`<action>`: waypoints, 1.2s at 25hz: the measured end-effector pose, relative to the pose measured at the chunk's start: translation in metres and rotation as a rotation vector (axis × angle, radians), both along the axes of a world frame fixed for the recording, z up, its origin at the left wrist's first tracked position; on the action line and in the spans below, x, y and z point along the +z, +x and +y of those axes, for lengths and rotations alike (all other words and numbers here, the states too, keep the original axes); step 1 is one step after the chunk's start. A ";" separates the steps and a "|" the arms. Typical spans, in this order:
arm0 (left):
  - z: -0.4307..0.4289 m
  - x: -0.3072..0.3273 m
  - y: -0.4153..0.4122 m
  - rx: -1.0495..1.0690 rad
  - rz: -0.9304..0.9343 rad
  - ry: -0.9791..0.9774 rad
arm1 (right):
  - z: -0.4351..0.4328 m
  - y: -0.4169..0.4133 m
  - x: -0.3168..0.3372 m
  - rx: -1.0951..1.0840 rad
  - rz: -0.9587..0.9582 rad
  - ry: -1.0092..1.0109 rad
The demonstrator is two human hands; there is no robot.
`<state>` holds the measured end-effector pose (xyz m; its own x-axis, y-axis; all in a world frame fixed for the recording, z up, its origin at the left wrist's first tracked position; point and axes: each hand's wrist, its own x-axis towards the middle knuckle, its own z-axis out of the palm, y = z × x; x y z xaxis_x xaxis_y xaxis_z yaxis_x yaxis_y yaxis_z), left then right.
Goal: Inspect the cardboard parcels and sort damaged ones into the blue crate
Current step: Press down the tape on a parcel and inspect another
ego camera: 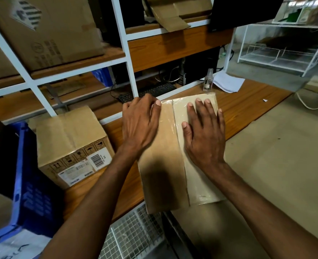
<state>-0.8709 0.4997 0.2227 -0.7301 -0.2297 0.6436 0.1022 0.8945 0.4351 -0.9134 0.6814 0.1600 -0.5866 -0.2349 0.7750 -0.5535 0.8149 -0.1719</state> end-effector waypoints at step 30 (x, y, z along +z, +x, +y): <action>0.000 -0.007 0.009 0.002 -0.109 0.780 | 0.018 -0.013 0.055 0.214 -0.608 -0.589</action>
